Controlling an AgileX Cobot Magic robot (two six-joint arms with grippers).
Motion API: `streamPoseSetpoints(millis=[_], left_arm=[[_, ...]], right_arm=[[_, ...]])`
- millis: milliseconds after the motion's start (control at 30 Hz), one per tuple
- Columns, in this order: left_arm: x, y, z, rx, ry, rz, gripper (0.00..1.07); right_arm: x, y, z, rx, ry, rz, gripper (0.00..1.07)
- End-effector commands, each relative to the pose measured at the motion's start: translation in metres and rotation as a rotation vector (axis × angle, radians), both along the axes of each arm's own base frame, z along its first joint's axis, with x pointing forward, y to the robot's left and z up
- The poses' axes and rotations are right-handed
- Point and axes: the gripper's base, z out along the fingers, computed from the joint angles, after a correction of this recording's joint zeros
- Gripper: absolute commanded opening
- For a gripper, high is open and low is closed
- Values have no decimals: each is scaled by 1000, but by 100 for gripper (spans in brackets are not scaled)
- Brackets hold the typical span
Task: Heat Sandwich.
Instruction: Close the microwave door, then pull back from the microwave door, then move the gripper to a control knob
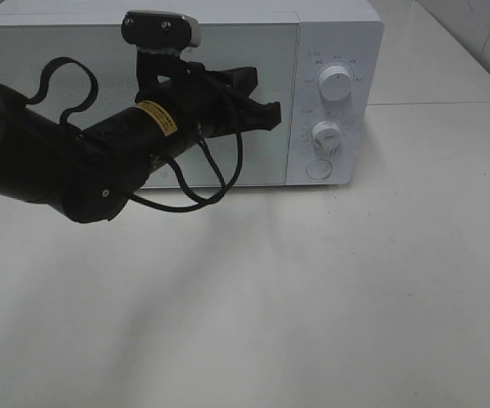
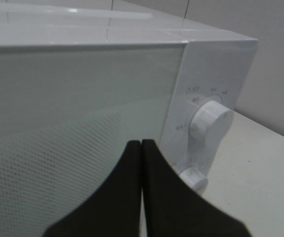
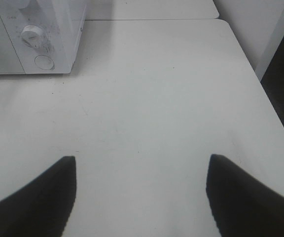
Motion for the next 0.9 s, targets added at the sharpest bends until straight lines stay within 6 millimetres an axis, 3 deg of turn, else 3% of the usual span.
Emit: streamPoseSetpoints(millis=[33,133,233,267,300,367,400,667,900], left_arm=[[-14,1,6,-9,10,-13,0],[-26,4,8,-1,47,-16,0],[-32,8,10,23,101,-27,29],[-32,8,10,23,101,-27,29],[-36,10,11,36,157,-30,63],[-38,12,12,55,213,-27,93],[-41,14,13,86,269,-26,101],[-50,20,20,188,365,-35,99],[-64,35,21,352,558,-24,98]], right_arm=[[-4,0,0,-6,-33,-4,71],[-4,0,0,-6,-33,-4,71],[-4,0,0,-6,-33,-4,71],[-4,0,0,-6,-33,-4,71],[-4,0,0,-6,-33,-4,71],[-4,0,0,-6,-33,-4,71],[-4,0,0,-6,-33,-4,71],[-4,0,0,-6,-33,-4,71],[-4,0,0,-6,-33,-4,71]])
